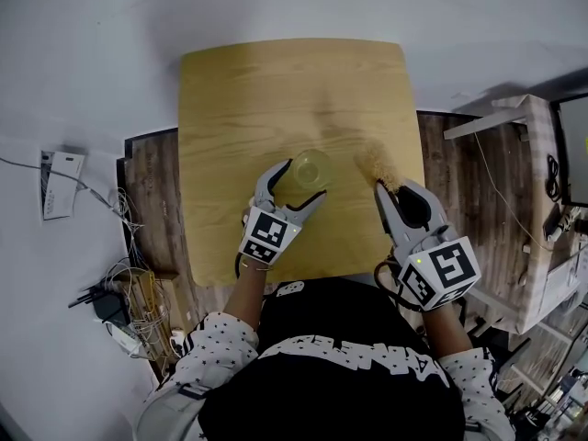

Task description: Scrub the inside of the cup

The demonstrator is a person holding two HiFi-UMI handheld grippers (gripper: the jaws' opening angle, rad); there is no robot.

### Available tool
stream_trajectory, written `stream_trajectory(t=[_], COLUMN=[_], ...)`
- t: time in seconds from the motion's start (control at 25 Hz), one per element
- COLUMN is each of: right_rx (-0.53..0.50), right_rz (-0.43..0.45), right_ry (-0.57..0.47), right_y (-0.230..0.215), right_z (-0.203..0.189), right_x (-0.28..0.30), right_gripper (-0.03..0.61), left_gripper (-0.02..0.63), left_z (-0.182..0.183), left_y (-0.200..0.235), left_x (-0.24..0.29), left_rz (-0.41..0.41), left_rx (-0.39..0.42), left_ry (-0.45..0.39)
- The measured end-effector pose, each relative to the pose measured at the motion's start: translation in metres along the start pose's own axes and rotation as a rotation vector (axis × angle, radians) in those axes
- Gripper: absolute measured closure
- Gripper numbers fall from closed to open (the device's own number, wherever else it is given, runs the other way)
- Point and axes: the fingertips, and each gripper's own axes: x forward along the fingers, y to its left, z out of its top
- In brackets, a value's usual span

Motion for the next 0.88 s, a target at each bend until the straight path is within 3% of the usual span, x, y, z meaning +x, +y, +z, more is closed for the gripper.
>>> stream_trajectory(t=[0.88], right_rx=[0.022], right_rz=[-0.055], right_ry=[-0.004], right_y=[-0.009], right_z=[-0.004], right_x=[-0.009], right_gripper=[0.515], left_gripper=[0.242], left_z=[0.007], left_y=[0.003], left_x=[0.021], left_rz=[-0.004], left_rx=[0.012], left_ry=[-0.010])
